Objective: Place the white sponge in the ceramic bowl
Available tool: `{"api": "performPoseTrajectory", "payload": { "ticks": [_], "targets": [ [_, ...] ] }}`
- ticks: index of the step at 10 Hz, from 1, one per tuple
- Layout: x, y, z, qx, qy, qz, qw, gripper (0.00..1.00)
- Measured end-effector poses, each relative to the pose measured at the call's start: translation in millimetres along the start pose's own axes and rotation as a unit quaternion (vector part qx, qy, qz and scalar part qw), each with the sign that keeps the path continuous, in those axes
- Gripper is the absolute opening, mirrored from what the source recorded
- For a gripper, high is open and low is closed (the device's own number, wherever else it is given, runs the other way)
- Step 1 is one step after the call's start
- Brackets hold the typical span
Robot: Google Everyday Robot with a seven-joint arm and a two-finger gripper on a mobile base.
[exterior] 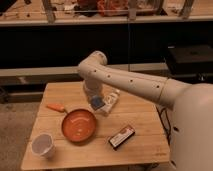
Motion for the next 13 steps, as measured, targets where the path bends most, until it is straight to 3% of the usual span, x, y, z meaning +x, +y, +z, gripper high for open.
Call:
{"api": "performPoseTrajectory", "payload": {
  "ticks": [13],
  "targets": [
    [1.8, -50.5, 8.3, 0.018, 0.008, -0.083, 0.9964, 0.0]
  ]
}}
